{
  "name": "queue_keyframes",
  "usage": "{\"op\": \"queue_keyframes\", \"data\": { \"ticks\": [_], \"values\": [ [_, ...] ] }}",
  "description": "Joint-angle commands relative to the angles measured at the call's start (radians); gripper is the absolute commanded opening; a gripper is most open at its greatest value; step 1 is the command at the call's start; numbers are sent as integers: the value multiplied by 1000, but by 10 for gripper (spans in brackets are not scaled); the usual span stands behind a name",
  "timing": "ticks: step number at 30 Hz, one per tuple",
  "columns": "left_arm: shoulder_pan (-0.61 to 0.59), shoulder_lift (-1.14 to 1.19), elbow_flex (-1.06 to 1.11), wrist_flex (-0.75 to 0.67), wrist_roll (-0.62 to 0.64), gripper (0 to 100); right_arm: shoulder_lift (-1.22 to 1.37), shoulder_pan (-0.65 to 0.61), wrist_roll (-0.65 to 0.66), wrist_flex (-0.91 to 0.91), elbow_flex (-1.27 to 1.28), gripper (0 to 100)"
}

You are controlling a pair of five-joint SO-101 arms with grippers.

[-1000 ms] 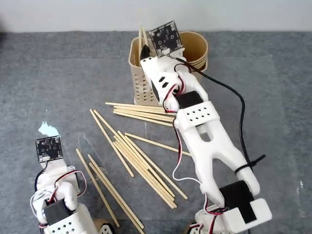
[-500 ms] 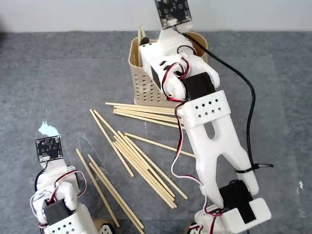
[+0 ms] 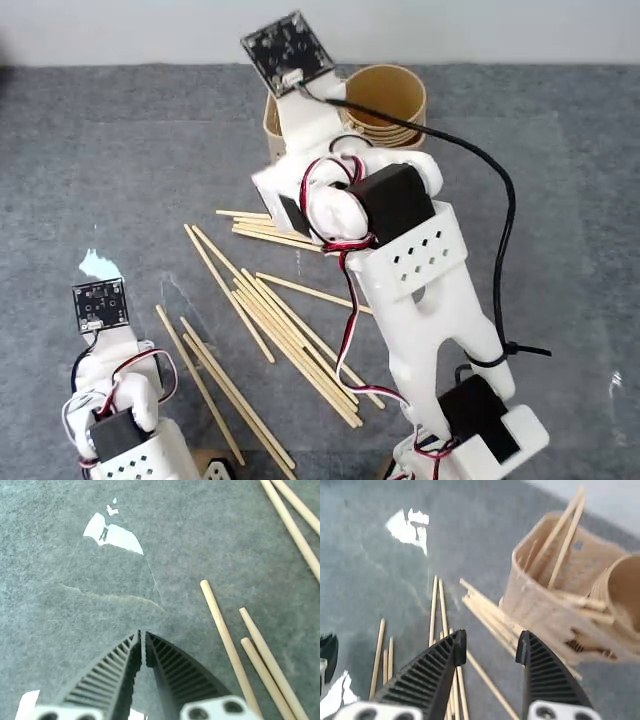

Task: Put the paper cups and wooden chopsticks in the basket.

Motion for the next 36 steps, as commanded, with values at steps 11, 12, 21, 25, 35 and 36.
{"op": "queue_keyframes", "data": {
  "ticks": [11,12,21,25,35,36],
  "values": [
    [5,-17,-8,3,-5,14,-21,-102,-5,15,405,179],
    [5,-17,-8,3,-5,14,-21,-102,-5,-31,460,179],
    [5,-17,-8,3,-5,14,-12,-113,-5,-484,824,161],
    [5,-17,-8,3,-5,14,-12,-124,-3,-638,922,98],
    [5,-17,-8,3,-5,14,81,-145,-9,-693,957,138],
    [5,-17,-8,3,-5,14,104,-153,-11,-694,950,142]
  ]
}}
